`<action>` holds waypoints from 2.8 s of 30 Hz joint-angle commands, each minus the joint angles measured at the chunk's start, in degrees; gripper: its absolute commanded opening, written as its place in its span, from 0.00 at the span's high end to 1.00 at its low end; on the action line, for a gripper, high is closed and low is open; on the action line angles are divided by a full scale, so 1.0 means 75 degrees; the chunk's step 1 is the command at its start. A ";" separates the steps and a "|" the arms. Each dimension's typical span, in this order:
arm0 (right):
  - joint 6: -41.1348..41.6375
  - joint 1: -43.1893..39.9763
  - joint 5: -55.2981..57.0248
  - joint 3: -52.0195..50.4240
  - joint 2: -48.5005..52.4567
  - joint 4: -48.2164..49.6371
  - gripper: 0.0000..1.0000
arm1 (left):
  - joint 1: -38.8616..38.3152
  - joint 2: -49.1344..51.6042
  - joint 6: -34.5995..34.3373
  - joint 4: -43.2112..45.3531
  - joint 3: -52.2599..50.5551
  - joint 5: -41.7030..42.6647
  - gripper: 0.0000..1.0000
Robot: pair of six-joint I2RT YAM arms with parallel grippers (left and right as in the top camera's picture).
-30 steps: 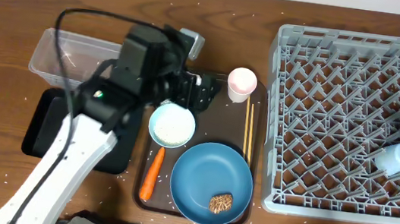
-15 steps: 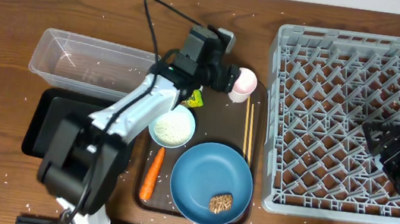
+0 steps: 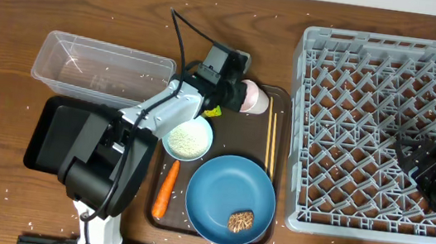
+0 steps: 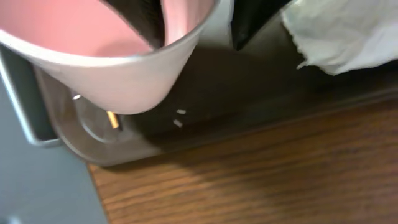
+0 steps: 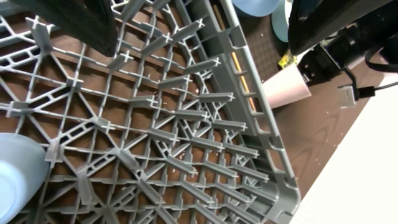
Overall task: Sort waste into correct bins and load items into the dishwasher rack
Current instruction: 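Reach the left gripper to the pink cup and grasp it, then pass the pink cup from the left gripper to the right gripper, then lower the pink cup into the grey rack and open the right gripper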
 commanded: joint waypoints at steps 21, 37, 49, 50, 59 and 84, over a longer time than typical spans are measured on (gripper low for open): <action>-0.1953 0.1472 -0.2489 0.0085 0.0012 0.0866 0.25 | 0.0446 -0.4269 0.0187 -0.1886 0.0079 0.3695 0.94; -0.2148 0.4858 -0.5861 0.0085 0.0012 0.4593 0.18 | 0.0458 -0.5890 0.0210 -0.1973 0.0079 0.5773 0.94; -0.2235 0.6097 -0.5971 0.0085 0.0064 0.5374 0.16 | 0.0458 -0.6143 0.0201 -0.1964 0.0079 0.6697 0.94; -0.2259 0.6178 -0.5974 0.0085 0.0064 0.5374 0.17 | 0.0458 -0.6143 0.0201 -0.1964 0.0079 0.6744 0.94; -0.2398 0.6394 -0.6312 0.0085 0.0047 0.5359 0.45 | 0.0458 -0.6143 0.0207 -0.1961 0.0079 0.6706 0.91; 0.0140 -0.0565 -0.2294 0.0085 -0.0294 0.2879 0.49 | 0.1259 -0.6067 0.0210 -0.2250 0.0079 0.5374 0.30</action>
